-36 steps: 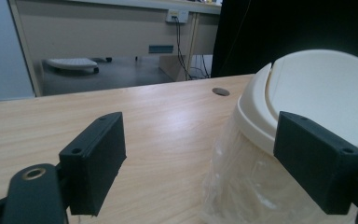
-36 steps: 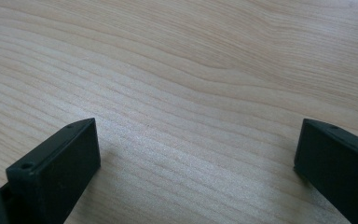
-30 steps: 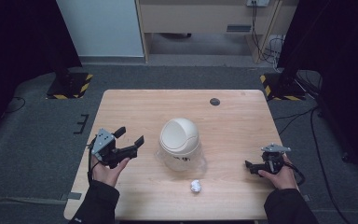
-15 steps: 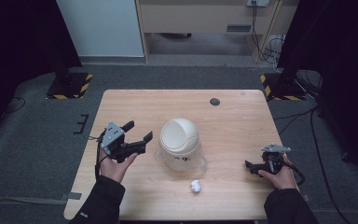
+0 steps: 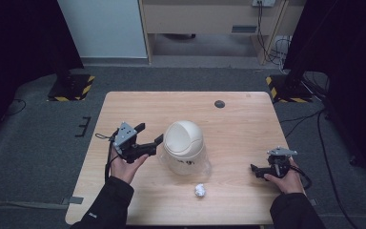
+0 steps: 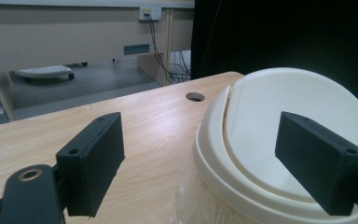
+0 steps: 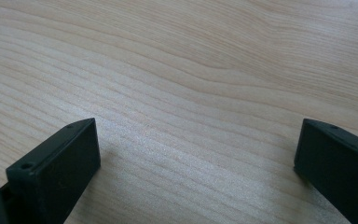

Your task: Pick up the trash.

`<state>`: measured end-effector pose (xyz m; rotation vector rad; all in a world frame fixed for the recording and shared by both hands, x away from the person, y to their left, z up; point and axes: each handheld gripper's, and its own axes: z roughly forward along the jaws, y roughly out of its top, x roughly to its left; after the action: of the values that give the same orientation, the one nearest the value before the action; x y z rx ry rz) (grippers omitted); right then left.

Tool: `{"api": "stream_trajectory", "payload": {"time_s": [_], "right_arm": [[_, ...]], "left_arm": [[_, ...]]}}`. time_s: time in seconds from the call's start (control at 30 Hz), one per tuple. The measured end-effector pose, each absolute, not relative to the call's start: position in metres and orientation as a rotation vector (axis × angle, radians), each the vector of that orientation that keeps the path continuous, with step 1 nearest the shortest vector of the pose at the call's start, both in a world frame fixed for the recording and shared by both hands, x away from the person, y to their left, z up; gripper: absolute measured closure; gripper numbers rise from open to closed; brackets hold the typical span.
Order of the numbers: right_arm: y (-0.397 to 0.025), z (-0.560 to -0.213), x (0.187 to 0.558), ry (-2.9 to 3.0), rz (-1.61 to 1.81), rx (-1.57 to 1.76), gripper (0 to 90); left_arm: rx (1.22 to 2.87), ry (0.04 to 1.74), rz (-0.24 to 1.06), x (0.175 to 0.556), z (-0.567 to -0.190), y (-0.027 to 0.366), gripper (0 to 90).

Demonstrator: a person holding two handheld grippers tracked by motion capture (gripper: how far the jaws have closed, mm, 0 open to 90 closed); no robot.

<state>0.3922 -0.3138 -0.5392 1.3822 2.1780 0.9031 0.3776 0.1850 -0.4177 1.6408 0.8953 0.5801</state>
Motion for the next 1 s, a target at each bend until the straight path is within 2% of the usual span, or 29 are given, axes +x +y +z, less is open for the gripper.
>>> {"api": "stream_trajectory", "payload": {"time_s": [1.0], "right_arm": [[-0.314,-0.539,0.392,2.176,0.904,1.384,0.5]], "left_arm": [[1.778,0.908,0.546,0.391,-0.438,0.162,15.6]]}}
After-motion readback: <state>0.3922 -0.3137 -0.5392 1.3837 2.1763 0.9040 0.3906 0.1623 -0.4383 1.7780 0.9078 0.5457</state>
